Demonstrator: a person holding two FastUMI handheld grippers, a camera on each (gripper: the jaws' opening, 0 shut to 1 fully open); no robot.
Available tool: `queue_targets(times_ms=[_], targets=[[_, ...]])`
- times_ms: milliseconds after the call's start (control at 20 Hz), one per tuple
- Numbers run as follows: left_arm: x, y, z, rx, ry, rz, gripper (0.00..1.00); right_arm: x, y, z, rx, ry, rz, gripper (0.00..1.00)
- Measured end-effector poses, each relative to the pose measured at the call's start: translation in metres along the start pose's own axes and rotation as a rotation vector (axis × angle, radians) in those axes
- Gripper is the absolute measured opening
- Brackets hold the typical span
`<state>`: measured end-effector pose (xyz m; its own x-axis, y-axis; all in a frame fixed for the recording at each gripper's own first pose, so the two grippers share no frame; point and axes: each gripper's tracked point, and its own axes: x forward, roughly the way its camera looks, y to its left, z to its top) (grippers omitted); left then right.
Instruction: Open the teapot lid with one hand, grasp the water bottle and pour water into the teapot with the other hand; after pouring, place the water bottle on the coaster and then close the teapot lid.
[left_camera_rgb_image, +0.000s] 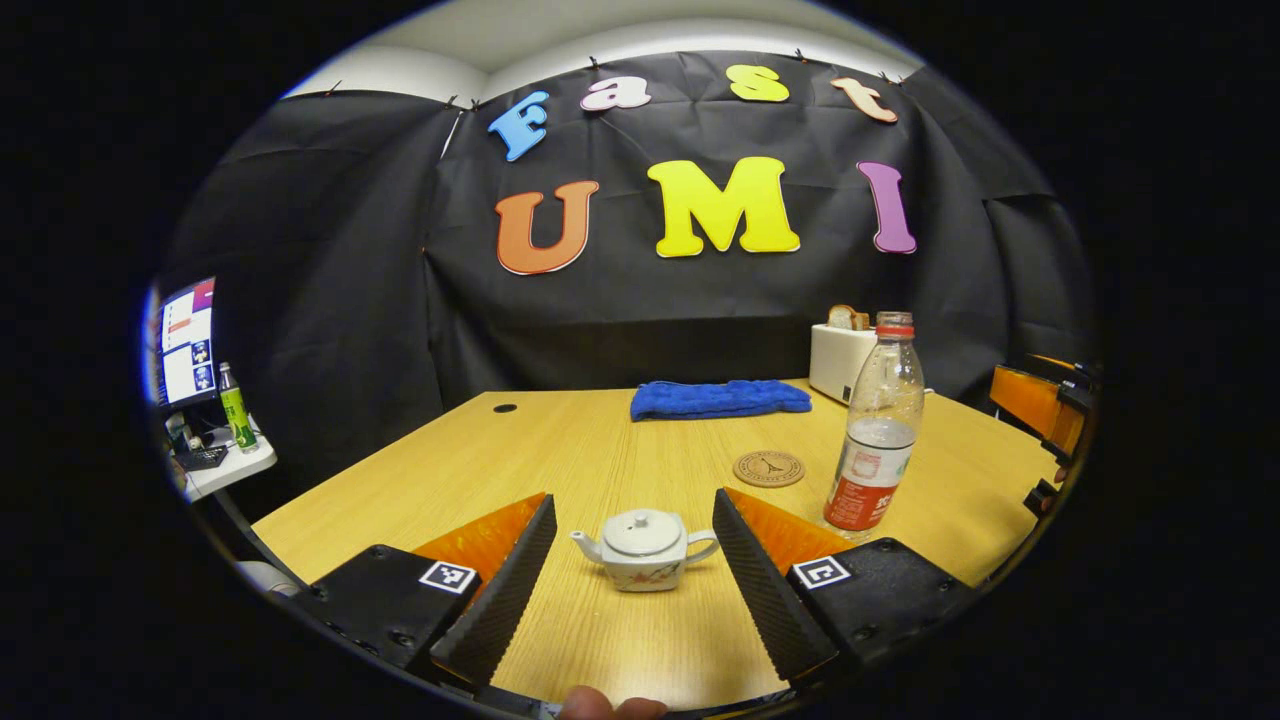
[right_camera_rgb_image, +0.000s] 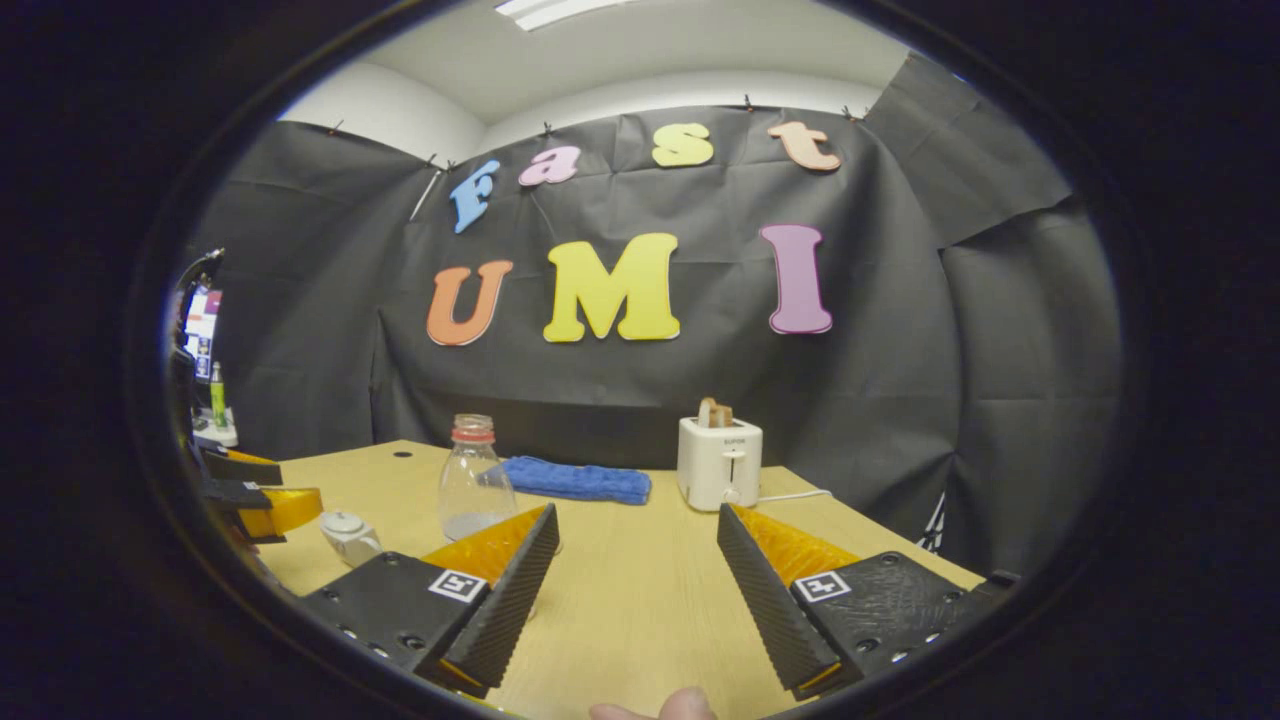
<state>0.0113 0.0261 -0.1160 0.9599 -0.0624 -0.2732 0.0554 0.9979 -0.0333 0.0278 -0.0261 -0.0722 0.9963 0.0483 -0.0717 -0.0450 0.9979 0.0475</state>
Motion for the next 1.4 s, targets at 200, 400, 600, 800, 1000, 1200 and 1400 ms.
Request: queue_targets(times_ms=[200,400,600,800,1000,1200,1400], targets=[[0.016,-0.007,-0.014,-0.057,0.07,-0.048,0.94,0.002,-0.004,-0.009,-0.008,0.019,-0.013,0.96],[0.033,-0.002,-0.014,-0.04,0.094,-0.04,0.76,0.006,-0.012,-0.023,0.003,0.051,-0.03,0.95],[0.05,-0.002,-0.019,0.007,0.121,-0.028,0.64,0.011,-0.024,-0.024,0.014,0.058,-0.052,0.97],[0.059,-0.004,-0.027,0.015,0.16,-0.031,0.53,0.013,-0.028,-0.025,0.024,0.056,-0.059,0.97],[0.062,-0.011,-0.026,0.046,0.16,-0.059,0.35,0.015,-0.031,-0.028,0.03,0.061,-0.061,0.97],[0.064,-0.008,-0.024,0.063,0.152,-0.049,0.09,0.016,-0.031,-0.028,0.036,0.064,-0.049,0.95],[0.064,-0.009,-0.022,0.047,0.139,-0.062,0.03,0.015,-0.021,-0.022,0.023,0.035,0.0,0.95]])
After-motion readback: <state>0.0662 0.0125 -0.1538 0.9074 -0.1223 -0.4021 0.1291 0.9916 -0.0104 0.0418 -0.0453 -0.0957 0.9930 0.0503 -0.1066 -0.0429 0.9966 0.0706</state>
